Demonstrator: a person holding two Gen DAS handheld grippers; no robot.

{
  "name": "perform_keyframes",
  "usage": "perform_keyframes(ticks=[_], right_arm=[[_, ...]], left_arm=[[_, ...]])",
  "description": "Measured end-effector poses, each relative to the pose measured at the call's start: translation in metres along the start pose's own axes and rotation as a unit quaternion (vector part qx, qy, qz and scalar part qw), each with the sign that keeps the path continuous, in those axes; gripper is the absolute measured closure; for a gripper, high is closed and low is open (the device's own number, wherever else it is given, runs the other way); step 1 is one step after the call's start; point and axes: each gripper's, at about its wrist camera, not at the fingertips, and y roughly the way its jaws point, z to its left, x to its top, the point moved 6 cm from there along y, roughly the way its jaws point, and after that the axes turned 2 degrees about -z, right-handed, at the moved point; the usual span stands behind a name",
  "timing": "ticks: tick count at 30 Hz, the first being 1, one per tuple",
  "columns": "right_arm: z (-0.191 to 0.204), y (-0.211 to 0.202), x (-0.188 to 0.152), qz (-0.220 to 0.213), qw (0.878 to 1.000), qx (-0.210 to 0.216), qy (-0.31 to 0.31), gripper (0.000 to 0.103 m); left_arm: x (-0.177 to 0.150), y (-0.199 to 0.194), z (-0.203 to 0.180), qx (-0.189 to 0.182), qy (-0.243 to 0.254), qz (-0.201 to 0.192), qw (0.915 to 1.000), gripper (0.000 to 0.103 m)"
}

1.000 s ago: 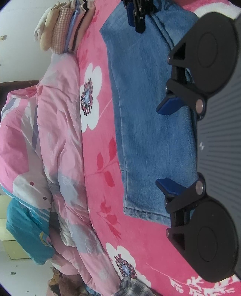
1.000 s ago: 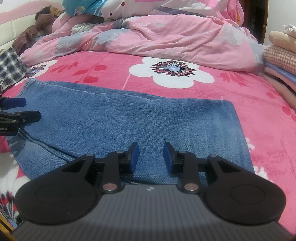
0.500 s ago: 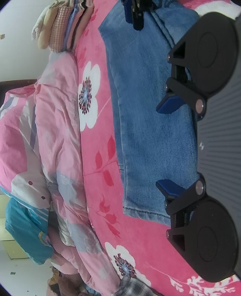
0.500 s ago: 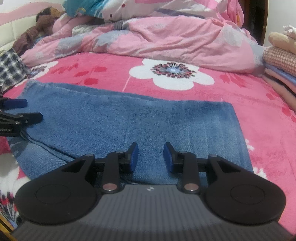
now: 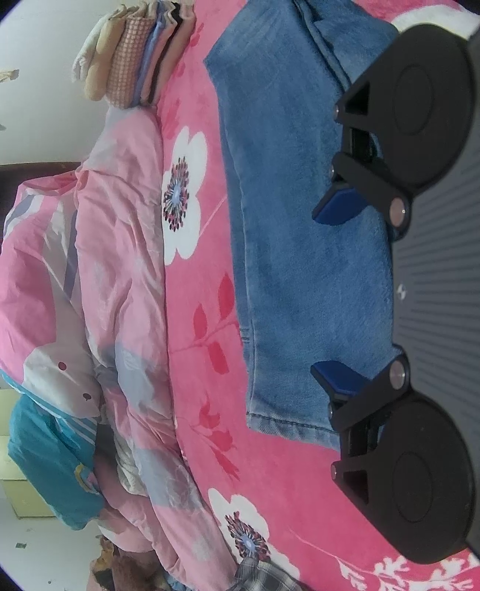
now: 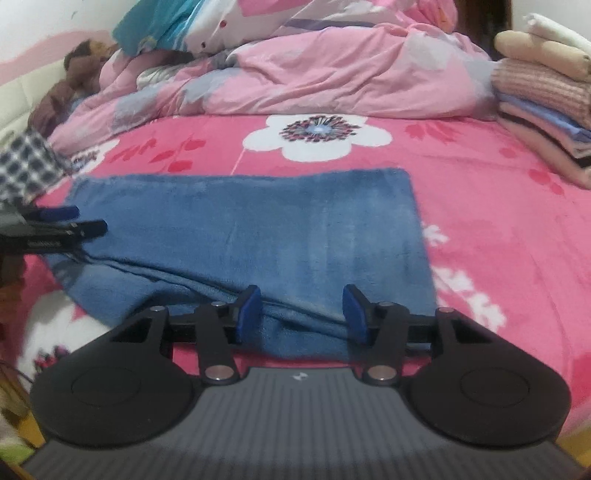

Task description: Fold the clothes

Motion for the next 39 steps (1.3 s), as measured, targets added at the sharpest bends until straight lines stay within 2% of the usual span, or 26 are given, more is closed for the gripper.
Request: perform_keyframes(ticks=[5, 7, 11, 14, 16, 17, 21, 24, 26, 29, 31, 32, 33, 35, 39], right_arm=[[0.015, -0.007, 0.027, -0.042, 0.999, 0.021, 0.001, 0.055], [0.031, 0.009, 0.031, -0.04, 0.999, 0.031, -0.014, 0.057], [0.05, 0.035, 0.023, -0.02, 0.998, 0.051, -0.036, 0.059], [0.041, 0.034, 0.003, 0.001, 0.999, 0.039, -0.031, 0.062], [0.032, 0.018, -0.007, -0.002, 0.998, 0.052, -0.017, 0.062], [0.027, 0.011, -0.009, 0.001, 0.998, 0.057, -0.007, 0.063], [0.01, -0.006, 0.008, -0.017, 0.998, 0.062, 0.021, 0.064], [0.006, 0.012, 0.038, -0.048, 0.997, 0.063, 0.016, 0.066], [0.006, 0.031, 0.054, -0.057, 0.997, 0.061, 0.007, 0.067], [0.002, 0.074, 0.064, -0.03, 0.998, 0.06, 0.011, 0.069], [-0.007, 0.099, 0.062, -0.003, 0.999, 0.035, 0.01, 0.069], [-0.013, 0.105, 0.06, 0.003, 1.0, 0.026, 0.012, 0.075], [-0.02, 0.108, 0.059, 0.003, 0.999, 0.029, 0.023, 0.079], [-0.035, 0.106, 0.059, -0.005, 0.997, 0.041, 0.06, 0.081], [-0.057, 0.098, 0.061, -0.027, 0.995, 0.004, 0.099, 0.082]], left_arm=[[0.015, -0.013, -0.001, -0.007, -0.002, -0.035, 0.9994, 0.02], [0.022, -0.015, -0.009, -0.022, 0.007, -0.047, 0.9986, 0.02], [0.026, 0.0, -0.038, -0.059, 0.035, -0.035, 0.997, 0.02], [0.014, 0.013, -0.049, -0.069, 0.048, -0.007, 0.9964, 0.02], [0.006, 0.02, -0.054, -0.071, 0.052, 0.009, 0.996, 0.019], [0.006, 0.019, -0.054, -0.072, 0.053, 0.004, 0.9959, 0.019], [0.019, 0.02, -0.051, -0.084, 0.041, 0.001, 0.9956, 0.019], [0.032, 0.03, -0.056, -0.084, 0.039, -0.004, 0.9957, 0.019], [0.035, 0.043, -0.059, -0.073, 0.043, 0.009, 0.9964, 0.019], [0.033, 0.054, -0.059, -0.062, 0.046, 0.017, 0.9969, 0.018], [0.031, 0.057, -0.06, -0.058, 0.051, 0.016, 0.9969, 0.018], [0.03, 0.058, -0.06, -0.057, 0.055, 0.013, 0.9968, 0.017], [0.029, 0.058, -0.061, -0.056, 0.058, 0.011, 0.9967, 0.017], [0.029, 0.058, -0.061, -0.057, 0.059, 0.008, 0.9966, 0.017], [0.029, 0.06, -0.06, -0.059, 0.054, 0.009, 0.9968, 0.016]])
